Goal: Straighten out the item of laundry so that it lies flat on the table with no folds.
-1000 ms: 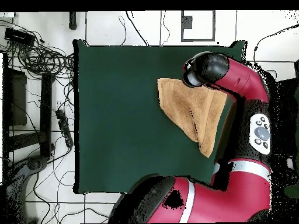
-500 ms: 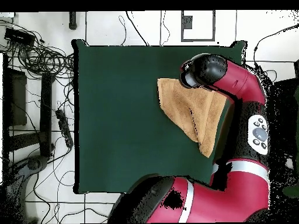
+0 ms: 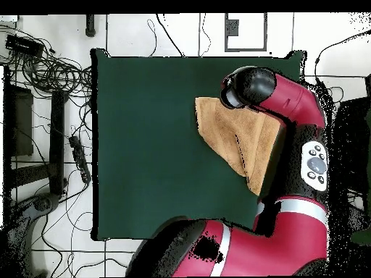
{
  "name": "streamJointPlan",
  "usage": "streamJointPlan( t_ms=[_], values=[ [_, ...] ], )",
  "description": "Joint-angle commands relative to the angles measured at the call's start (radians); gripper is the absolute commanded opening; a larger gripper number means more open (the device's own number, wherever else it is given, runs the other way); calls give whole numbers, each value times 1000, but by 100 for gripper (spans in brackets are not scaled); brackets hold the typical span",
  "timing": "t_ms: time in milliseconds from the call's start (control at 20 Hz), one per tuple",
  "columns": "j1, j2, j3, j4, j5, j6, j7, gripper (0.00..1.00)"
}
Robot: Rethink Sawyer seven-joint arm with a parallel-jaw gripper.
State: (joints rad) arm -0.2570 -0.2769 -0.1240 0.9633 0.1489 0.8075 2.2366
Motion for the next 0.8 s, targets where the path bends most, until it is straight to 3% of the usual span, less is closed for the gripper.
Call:
streamJointPlan(
  t_ms=[50, 200, 450, 800],
  values=[
    [87, 35, 15, 158, 17, -36, 249, 100],
    [80, -2, 41, 170, -37, 0, 77, 100],
    [9, -12, 130, 210, -114, -79, -174, 100],
    [-81, -6, 253, 232, -145, -83, -272, 100]
  ],
)
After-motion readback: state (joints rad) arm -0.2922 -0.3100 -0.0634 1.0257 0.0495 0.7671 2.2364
